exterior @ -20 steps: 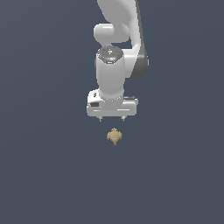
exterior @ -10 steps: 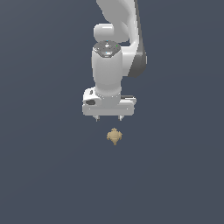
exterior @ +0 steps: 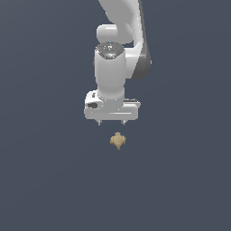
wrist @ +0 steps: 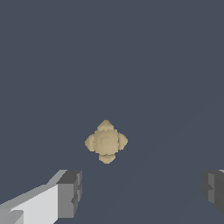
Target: Pick up the object and move it to a goal position.
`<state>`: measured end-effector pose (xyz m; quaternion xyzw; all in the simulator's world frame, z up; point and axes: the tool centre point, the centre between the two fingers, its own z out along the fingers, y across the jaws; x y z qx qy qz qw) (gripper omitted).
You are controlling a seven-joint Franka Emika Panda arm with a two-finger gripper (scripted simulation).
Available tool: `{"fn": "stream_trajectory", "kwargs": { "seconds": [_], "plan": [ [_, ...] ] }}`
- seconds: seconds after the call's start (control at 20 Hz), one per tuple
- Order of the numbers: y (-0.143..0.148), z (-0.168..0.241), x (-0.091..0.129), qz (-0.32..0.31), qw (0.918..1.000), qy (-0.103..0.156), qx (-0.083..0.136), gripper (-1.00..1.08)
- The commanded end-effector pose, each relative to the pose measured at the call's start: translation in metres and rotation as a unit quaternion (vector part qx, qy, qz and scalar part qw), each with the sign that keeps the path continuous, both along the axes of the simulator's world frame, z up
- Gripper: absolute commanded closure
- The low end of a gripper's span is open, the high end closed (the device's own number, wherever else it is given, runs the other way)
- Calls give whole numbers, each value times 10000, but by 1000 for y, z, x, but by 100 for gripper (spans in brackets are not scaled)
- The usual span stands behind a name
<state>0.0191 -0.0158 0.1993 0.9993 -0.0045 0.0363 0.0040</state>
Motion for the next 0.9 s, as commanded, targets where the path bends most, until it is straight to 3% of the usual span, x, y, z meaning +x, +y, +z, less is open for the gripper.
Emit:
{"fn": "stream_trajectory", "kwargs": {
  "seconds": [0.0,0.45,0.85],
  "plan": [
    [1,-3,0,-106,9999,11,12,-92],
    [8,-26,2,-861,9962,85,89,-92],
    [17,-57,3,-1886,9818,185,155,-92]
  ]
}}
